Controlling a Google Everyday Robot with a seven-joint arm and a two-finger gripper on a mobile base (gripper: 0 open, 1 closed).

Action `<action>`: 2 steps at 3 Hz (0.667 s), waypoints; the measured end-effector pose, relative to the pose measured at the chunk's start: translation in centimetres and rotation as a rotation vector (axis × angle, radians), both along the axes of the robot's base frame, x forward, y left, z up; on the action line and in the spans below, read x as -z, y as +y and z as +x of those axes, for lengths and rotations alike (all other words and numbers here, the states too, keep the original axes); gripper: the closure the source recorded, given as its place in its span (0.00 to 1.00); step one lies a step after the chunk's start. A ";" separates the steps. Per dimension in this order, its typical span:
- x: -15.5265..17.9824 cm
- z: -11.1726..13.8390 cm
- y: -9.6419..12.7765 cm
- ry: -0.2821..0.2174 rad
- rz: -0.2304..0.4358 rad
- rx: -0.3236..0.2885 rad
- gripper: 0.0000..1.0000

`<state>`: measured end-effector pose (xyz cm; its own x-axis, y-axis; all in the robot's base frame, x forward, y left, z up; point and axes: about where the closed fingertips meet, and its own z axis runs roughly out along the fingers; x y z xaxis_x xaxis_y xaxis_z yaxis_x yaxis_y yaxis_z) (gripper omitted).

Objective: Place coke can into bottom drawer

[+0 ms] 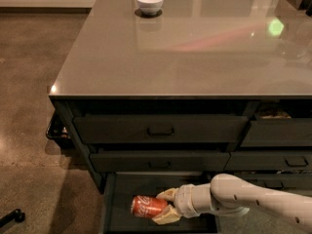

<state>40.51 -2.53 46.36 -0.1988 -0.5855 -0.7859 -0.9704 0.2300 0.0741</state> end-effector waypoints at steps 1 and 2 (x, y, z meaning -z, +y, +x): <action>0.7 -0.1 0.2 0.005 0.015 -0.005 1.00; 4.9 1.4 -0.7 -0.045 -0.001 0.019 1.00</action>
Offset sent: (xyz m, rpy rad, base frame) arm 0.0272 -0.0056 -0.1936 0.0398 -0.0543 -0.1568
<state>41.94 -3.22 41.46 -0.1742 -0.5830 -0.7936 -0.9681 0.2488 0.0298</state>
